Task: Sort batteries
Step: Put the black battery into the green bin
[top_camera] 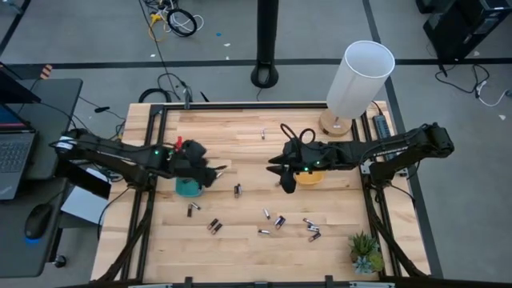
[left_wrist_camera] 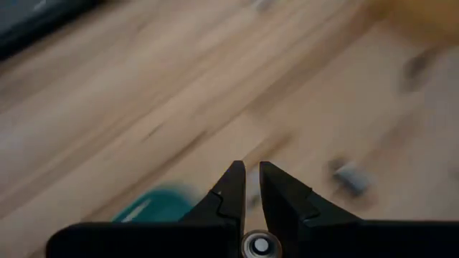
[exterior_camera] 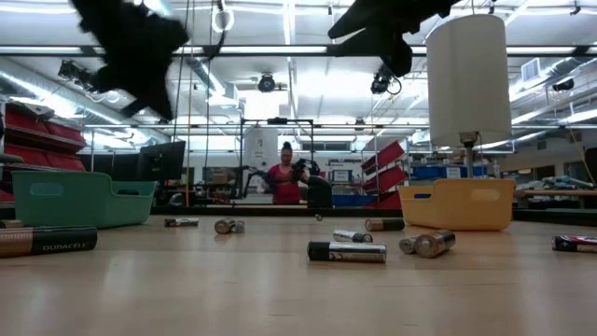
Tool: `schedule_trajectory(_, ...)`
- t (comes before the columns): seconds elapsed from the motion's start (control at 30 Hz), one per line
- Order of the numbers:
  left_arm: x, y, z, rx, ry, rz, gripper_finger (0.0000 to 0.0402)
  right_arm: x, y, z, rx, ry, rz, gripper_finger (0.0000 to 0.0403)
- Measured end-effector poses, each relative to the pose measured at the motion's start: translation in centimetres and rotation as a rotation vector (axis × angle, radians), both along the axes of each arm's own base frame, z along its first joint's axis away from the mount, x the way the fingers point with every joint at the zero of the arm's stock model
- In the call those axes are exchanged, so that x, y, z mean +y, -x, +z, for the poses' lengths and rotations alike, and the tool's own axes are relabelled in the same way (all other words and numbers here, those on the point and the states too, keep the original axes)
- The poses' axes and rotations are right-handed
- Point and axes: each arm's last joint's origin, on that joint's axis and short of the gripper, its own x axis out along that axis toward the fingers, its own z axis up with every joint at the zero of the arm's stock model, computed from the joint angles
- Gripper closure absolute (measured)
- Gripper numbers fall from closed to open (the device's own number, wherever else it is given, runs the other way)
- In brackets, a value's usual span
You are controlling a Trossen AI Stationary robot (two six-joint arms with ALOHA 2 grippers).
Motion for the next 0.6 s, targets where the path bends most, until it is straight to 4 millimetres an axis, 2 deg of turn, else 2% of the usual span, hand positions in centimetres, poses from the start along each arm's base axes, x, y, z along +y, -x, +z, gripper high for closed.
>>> schedule_trajectory(0.07, 0.1, 1.1, -1.3, 0.105, 0.027, 0.015, 0.036, 0.2, -0.2, -0.3, 0.009, 0.001, 0.006, 0.0262)
schedule_trajectory(0.13, 0.1, 1.4, -2.5, 0.125, 0.059, 0.039, 0.0353, 0.3, -0.4, -0.6, 0.017, 0.002, 0.009, 0.0264)
schedule_trajectory(0.23, 0.2, 1.9, -4.0, 0.143, 0.081, 0.091, 0.0315, 0.5, -0.6, -0.7, 0.009, 0.0, 0.014, 0.0266)
schedule_trajectory(0.33, 0.2, 1.9, -4.7, 0.139, 0.099, 0.093, 0.0268, 0.6, -0.8, -0.8, 0.002, -0.018, 0.034, 0.0266)
schedule_trajectory(0.43, 0.0, 1.6, -4.0, 0.122, 0.128, 0.067, 0.0236, 0.9, -0.8, -1.1, 0.026, -0.039, 0.078, 0.0266)
schedule_trajectory(0.6, -2.0, -0.2, -0.8, -0.006, 0.156, -0.184, 0.0222, 1.5, -0.5, -1.7, 0.096, -0.043, 0.115, 0.0268)
